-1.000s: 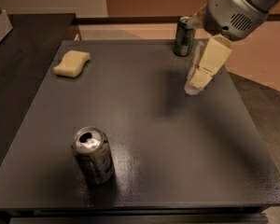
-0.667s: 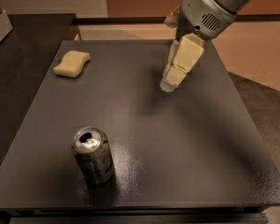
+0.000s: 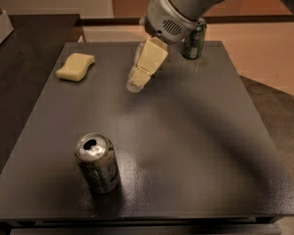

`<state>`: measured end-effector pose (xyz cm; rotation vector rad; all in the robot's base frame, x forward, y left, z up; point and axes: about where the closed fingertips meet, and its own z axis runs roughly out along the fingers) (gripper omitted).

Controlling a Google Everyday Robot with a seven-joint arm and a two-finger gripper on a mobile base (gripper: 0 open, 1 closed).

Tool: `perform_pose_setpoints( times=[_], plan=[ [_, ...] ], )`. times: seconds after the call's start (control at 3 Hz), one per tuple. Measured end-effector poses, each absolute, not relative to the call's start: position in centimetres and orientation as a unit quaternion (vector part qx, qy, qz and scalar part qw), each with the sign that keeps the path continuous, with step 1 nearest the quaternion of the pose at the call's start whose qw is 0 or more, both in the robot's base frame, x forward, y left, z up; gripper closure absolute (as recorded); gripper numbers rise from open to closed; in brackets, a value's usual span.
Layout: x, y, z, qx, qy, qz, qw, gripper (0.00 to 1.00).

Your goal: Move sponge near 7up can

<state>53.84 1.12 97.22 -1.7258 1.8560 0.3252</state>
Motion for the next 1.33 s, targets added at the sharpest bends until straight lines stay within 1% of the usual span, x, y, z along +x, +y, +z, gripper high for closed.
perform_pose_setpoints(
  times=[0.67,1.33],
  plan=[
    [58.8,4.6,92.9,-0.584,0.745,0.135,0.295,0.00],
    [62.4,8.8,90.7,-0.558,0.742,0.165,0.333,0.00]
  ],
)
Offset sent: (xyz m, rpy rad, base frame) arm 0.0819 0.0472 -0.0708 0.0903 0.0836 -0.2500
